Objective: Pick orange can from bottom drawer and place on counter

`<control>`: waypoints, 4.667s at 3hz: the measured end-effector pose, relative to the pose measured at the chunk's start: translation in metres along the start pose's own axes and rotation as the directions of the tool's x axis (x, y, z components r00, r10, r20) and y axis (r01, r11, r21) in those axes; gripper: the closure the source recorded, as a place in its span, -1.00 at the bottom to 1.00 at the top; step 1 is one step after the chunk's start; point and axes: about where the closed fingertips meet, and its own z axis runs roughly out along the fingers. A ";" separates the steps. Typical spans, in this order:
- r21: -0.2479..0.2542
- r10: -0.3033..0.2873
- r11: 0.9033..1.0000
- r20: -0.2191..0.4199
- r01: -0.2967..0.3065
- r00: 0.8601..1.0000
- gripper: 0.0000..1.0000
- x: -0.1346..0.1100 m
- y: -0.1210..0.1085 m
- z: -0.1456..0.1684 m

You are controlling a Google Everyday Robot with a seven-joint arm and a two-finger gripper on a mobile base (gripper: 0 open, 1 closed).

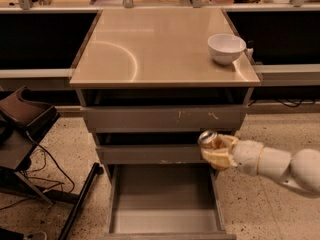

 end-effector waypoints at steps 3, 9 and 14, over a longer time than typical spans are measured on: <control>0.046 -0.160 0.986 0.054 0.158 0.986 1.00 -0.152 -0.004 -0.011; 0.018 -0.442 0.897 -0.024 0.443 0.897 1.00 -0.346 -0.065 0.136; 0.040 -0.281 0.955 -0.204 0.295 0.938 0.16 -0.270 -0.121 0.171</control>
Offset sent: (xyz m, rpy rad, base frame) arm 0.0161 0.0075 0.0982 -0.0087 -0.0764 -0.0130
